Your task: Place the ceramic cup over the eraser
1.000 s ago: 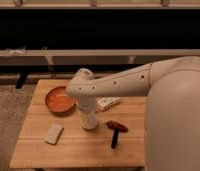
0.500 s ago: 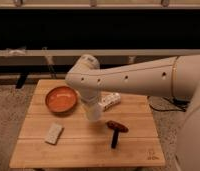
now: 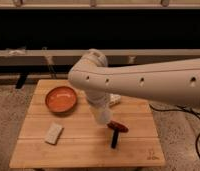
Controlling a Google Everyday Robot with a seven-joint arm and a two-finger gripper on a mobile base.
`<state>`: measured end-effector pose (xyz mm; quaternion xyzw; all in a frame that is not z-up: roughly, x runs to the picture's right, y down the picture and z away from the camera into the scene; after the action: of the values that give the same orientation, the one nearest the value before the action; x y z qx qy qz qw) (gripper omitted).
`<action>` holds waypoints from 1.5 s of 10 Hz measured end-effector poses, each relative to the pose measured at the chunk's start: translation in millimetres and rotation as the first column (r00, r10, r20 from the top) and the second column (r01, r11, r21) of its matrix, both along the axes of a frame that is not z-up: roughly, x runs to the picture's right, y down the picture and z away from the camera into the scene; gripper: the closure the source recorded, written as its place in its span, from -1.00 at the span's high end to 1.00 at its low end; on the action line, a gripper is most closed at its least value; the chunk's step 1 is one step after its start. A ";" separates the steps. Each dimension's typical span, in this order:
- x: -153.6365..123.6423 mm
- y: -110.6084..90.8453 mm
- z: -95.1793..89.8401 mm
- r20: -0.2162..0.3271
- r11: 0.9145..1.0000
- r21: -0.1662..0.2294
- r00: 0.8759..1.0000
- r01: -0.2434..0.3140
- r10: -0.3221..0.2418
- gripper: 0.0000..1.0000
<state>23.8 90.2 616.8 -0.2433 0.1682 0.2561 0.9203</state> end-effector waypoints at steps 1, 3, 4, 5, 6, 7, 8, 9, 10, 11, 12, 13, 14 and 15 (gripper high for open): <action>9.2 5.9 -9.8 -0.019 1.000 -0.006 1.000 -0.012 0.012 -1.00; 21.9 18.4 -24.0 -0.047 0.999 -0.018 0.998 -0.042 0.041 -1.00; 28.6 23.5 -26.2 -0.059 0.998 -0.021 0.997 -0.057 0.055 -1.00; 36.5 33.0 -27.4 -0.071 0.996 -0.032 0.994 -0.081 0.079 -0.96; 42.8 44.1 -23.4 -0.076 0.994 -0.038 0.992 -0.107 0.104 -0.79; 48.8 54.4 -20.3 -0.085 0.991 -0.046 0.989 -0.129 0.125 -0.61; 54.4 62.9 -17.1 -0.092 0.987 -0.052 0.985 -0.150 0.145 -0.45; 61.9 75.3 -12.0 -0.100 0.982 -0.061 0.980 -0.181 0.174 -0.21; 66.4 85.4 -6.8 -0.102 0.977 -0.061 0.975 -0.205 0.198 -0.02; 71.5 98.1 -0.4 -0.103 0.972 -0.057 0.970 -0.229 0.222 0.19; 75.5 108.8 6.1 -0.096 0.968 -0.043 0.965 -0.248 0.243 0.38; 79.1 118.3 14.2 -0.086 0.964 -0.034 0.962 -0.263 0.259 0.54; 77.7 127.3 25.6 -0.065 0.963 -0.026 0.962 -0.269 0.267 0.60; 76.2 135.6 36.1 -0.042 0.962 -0.021 0.962 -0.273 0.272 0.60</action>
<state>100.0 225.8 652.9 -0.2712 0.1541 0.3825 0.8697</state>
